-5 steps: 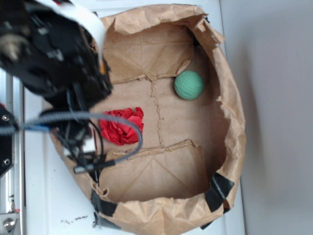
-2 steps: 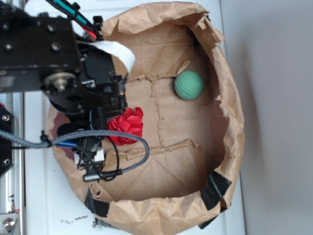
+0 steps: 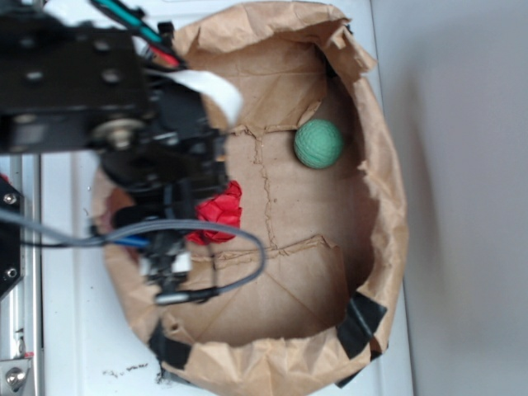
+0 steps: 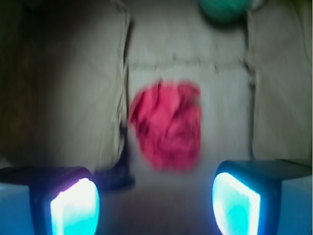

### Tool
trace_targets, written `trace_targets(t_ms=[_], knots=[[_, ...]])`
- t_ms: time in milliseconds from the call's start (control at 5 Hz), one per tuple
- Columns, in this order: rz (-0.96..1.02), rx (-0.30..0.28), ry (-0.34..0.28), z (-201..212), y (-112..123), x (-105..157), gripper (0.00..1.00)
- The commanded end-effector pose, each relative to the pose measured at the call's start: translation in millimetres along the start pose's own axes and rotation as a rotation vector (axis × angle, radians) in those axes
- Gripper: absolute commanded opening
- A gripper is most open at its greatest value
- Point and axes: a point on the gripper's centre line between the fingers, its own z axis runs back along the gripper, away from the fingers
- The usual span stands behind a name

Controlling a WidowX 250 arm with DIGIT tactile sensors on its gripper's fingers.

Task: Grab the red paper.

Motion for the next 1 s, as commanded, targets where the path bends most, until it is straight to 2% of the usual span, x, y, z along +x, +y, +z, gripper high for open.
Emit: trace_targets(t_ms=[0,200,400,800], knots=[[-0.098,0.031,-0.082,-6,18,29,1.0],[-0.114,0.02,-0.062,-20,16,30,1.0],[-0.13,0.017,-0.011,-43,5,28,1.0],[-0.169,-0.044,0.033,-48,-12,12,1.0]])
